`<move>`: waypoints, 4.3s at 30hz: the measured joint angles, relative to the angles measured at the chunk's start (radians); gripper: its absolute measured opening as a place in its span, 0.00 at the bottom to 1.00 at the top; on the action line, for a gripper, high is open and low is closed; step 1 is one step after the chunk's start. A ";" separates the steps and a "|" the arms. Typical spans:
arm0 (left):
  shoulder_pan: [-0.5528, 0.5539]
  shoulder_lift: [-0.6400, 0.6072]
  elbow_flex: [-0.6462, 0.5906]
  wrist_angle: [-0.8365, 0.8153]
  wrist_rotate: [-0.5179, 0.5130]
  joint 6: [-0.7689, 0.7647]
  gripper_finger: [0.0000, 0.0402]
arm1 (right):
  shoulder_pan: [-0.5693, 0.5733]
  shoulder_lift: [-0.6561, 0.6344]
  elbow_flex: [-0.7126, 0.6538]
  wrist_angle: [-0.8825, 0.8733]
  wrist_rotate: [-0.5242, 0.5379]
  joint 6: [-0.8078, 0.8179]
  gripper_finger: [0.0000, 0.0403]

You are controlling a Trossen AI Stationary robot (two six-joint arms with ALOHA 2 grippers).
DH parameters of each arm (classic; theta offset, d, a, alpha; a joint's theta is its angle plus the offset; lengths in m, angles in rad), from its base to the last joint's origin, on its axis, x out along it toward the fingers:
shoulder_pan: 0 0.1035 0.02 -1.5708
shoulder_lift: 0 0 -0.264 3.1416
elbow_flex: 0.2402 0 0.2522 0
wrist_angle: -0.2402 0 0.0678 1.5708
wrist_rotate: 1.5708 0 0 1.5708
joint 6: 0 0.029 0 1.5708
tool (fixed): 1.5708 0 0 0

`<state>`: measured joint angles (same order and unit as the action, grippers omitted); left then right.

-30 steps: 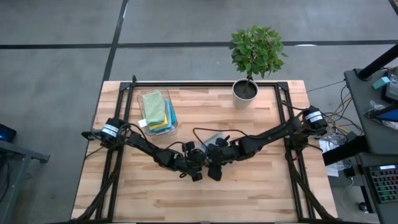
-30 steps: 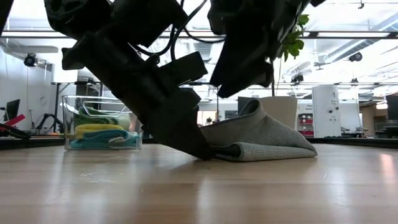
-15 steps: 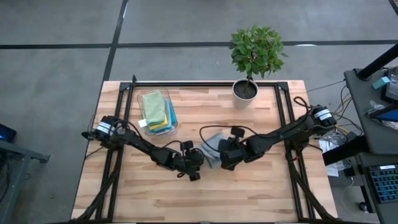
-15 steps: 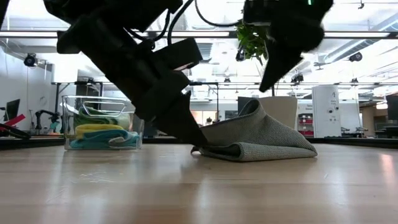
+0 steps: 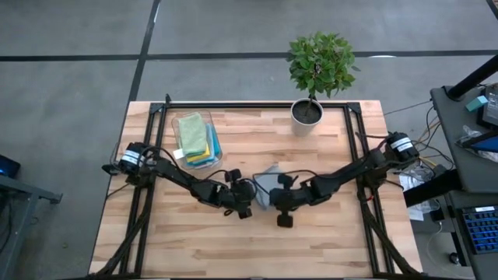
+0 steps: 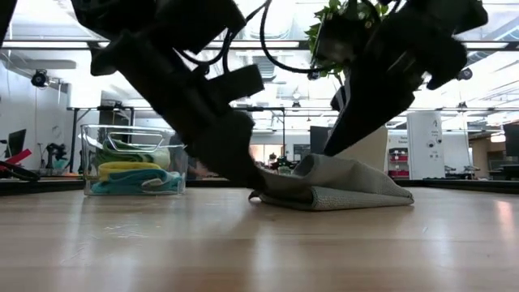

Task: Fold microfiber towels
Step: Fold the gray microfiber cloth

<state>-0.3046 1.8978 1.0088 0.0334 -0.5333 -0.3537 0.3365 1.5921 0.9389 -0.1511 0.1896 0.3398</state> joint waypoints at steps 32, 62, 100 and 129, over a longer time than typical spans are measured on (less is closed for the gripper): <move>-0.003 -0.041 0.005 -0.117 0.043 -0.008 0.37 | 0.029 0.162 -0.007 0.125 0.091 0.008 0.02; -0.030 -0.075 -0.003 -0.256 0.031 -0.032 0.37 | -0.128 0.182 0.001 0.371 0.127 0.000 0.33; 0.009 -0.019 -0.003 -0.200 -0.078 -0.023 0.37 | -0.132 0.237 0.052 0.417 0.133 0.006 0.02; 0.030 -0.006 -0.007 -0.198 -0.078 -0.005 0.37 | -0.141 0.230 0.040 0.365 0.151 0.053 0.25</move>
<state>-0.2742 1.8919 1.0016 -0.1646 -0.6115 -0.3585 0.1955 1.8222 0.9792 0.2139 0.3408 0.3930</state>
